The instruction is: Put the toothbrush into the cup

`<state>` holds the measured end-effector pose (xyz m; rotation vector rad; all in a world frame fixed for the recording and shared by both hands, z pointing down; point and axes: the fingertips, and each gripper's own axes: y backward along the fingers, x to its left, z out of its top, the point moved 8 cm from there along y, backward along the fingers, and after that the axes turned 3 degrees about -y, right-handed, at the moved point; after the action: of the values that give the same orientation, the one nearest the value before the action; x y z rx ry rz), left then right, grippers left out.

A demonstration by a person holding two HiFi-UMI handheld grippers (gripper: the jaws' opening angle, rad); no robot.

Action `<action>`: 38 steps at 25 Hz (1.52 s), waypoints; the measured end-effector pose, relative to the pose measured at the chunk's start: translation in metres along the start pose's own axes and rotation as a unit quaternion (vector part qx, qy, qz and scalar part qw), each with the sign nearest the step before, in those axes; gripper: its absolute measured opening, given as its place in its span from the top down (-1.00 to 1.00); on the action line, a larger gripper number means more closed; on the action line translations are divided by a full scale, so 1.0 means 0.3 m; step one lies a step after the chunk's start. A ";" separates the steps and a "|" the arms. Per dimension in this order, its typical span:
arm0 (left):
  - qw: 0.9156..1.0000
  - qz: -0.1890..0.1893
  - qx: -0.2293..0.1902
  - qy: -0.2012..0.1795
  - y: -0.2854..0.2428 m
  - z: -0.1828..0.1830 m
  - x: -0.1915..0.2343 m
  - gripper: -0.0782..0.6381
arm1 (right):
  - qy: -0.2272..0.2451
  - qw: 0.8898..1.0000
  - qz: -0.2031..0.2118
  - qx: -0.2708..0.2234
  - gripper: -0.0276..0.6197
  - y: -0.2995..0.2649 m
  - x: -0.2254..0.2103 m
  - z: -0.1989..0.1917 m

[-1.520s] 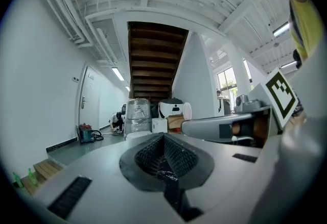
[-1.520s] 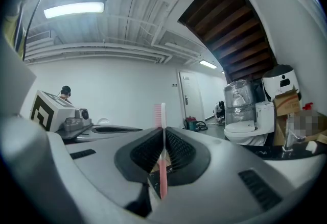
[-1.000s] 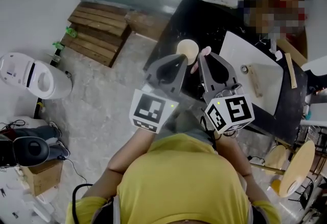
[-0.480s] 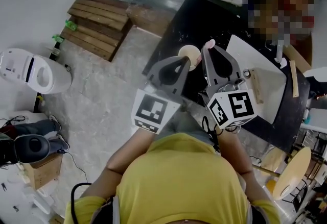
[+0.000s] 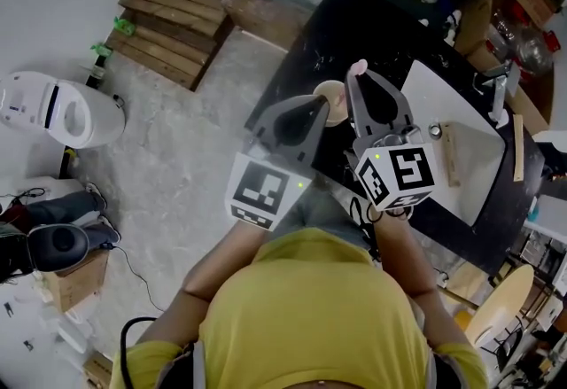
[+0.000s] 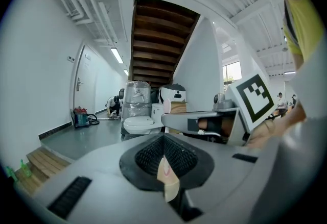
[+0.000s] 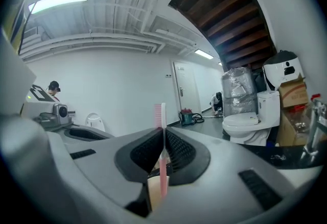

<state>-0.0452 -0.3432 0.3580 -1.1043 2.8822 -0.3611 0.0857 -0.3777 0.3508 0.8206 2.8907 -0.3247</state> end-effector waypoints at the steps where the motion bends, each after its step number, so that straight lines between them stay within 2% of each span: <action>1: 1.000 0.000 0.003 0.001 -0.005 -0.005 0.005 0.76 | -0.001 1.000 0.001 0.005 0.82 -0.012 -0.004 -0.012; 16: 0.999 0.004 0.030 0.015 -0.049 -0.062 0.027 0.76 | -0.035 0.997 0.004 0.067 0.82 -0.076 -0.043 -0.164; 31: 0.999 0.003 0.028 0.017 -0.039 -0.061 0.033 0.76 | -0.044 0.993 0.013 0.109 0.81 -0.090 -0.034 -0.209; 35: 1.000 0.005 0.026 0.017 -0.033 -0.058 0.029 0.76 | -0.046 0.993 0.014 0.111 0.68 -0.085 -0.036 -0.212; 38: 1.000 0.007 0.024 0.017 -0.026 -0.056 0.022 0.76 | -0.045 0.993 0.013 0.111 0.68 -0.077 -0.035 -0.210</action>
<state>-0.0468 -0.3498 0.3763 -1.0804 2.8935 -0.4502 0.0788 -0.3873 0.4178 0.8509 2.7915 -0.6719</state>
